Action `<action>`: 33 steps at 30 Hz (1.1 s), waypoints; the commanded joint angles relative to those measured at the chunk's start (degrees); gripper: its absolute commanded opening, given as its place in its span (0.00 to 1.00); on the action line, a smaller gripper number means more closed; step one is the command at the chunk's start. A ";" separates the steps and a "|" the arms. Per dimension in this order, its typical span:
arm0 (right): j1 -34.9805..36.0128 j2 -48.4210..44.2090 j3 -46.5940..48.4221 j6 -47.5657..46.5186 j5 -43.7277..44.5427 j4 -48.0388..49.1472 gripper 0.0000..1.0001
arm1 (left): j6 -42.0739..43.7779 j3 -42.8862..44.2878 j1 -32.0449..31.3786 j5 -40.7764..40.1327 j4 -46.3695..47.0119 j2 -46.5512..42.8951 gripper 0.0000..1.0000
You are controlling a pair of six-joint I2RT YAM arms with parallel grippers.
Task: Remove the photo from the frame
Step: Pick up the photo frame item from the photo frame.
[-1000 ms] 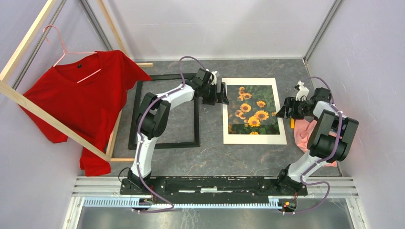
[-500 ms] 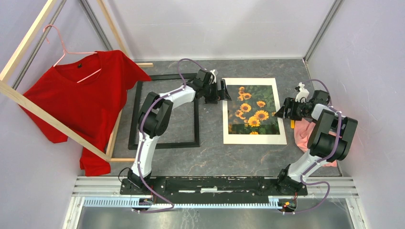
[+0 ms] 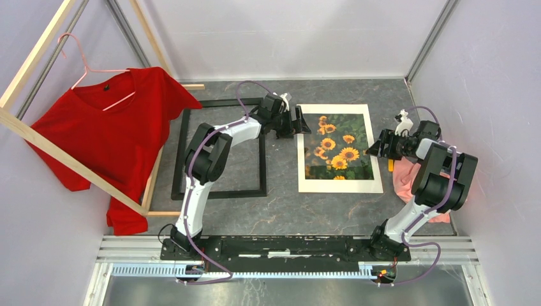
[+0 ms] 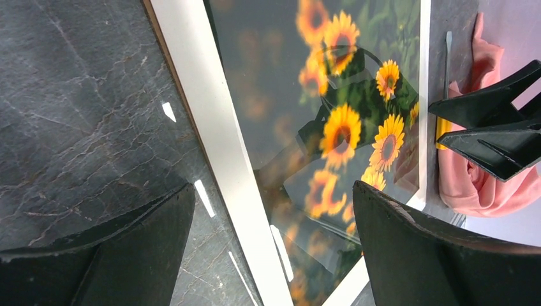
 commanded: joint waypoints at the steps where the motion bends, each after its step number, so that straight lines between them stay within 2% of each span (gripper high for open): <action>1: 0.00 2.34 0.10 0.13 1.10 -1.06 0.76 | -2.55 -2.29 -0.94 0.22 -3.25 4.42 1.00; 12: 0.36 4.36 1.00 -0.73 1.05 -2.77 0.76 | -5.93 -4.55 -0.87 6.34 3.25 4.10 1.00; 20: 0.53 5.62 1.46 -1.34 1.63 -3.49 0.76 | -10.19 -7.42 0.23 11.83 12.22 2.96 1.00; 33: -1.14 2.93 3.02 -1.80 -4.77 -5.16 0.76 | -11.25 -8.84 0.80 13.25 14.87 1.90 1.00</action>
